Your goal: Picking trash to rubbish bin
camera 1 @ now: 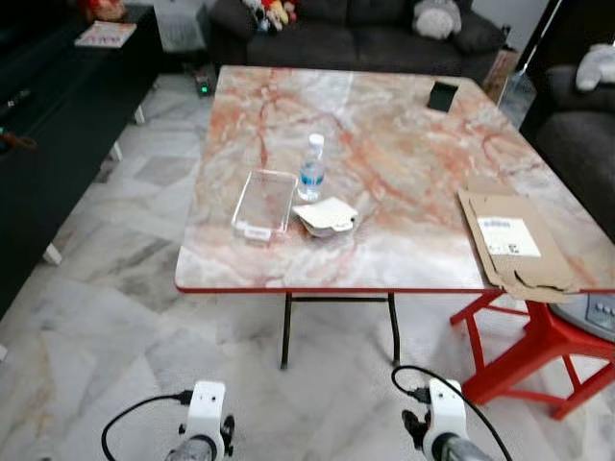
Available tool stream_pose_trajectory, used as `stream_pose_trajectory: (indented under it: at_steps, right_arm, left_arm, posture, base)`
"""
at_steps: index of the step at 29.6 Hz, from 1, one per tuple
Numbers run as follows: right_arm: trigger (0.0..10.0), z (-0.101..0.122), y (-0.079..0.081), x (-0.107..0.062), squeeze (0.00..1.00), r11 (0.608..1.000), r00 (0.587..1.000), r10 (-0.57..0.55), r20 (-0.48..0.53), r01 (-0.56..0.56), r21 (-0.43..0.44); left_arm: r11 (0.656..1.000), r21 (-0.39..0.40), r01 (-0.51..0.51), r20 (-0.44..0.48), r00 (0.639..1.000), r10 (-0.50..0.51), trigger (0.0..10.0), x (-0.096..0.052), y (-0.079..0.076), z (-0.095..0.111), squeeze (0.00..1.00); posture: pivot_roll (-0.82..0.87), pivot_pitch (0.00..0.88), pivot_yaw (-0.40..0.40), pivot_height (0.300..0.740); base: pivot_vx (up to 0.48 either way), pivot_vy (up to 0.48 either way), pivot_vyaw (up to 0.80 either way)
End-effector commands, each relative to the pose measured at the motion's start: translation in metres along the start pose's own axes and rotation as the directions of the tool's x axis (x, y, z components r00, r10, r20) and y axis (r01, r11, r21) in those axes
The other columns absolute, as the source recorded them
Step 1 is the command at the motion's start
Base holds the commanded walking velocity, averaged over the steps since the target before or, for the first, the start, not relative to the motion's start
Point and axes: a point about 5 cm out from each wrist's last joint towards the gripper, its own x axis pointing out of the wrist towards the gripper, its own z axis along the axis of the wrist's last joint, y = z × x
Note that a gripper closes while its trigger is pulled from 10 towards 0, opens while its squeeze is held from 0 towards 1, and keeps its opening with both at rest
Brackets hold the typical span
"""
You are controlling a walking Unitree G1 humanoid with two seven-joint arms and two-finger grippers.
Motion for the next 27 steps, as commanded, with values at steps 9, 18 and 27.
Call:
stream_pose_trajectory:
  at_steps: [9, 18, 27]
  right_arm:
    - [10.0, -0.0015, -0.0108, -0.0023, 0.0, 0.999, 1.0, -0.031, -0.002, 0.031, 0.007]
    - [10.0, -0.0026, -0.0114, -0.0027, 0.0, 1.0, 1.0, -0.031, -0.005, 0.031, 0.002]
    - [10.0, -0.0005, -0.0101, -0.0023, 0.0, 1.0, 1.0, -0.019, 0.006, 0.019, -0.01]
  left_arm:
    - [1.0, 0.012, 0.012, -0.014, 1.0, -0.012, 10.0, -0.0006, -0.0061, -0.0032, 0.0]
    - [1.0, 0.016, 0.014, -0.015, 1.0, -0.014, 10.0, -0.0007, -0.0064, -0.0037, 0.0]
    - [0.998, 0.058, 0.035, 0.02, 0.999, -0.036, 10.0, 0.001, -0.0112, 0.0045, 0.0]
  posture:
    - [0.0, 0.082, -0.088, 0.74]
    - [0.0, 0.083, -0.089, 0.74]
    - [0.0, 0.084, -0.089, 0.74]
  base:
    - [0.0, -0.443, 0.0]
    - [0.0, -0.44, 0.0]
    - [0.0, -0.166, 0.0]
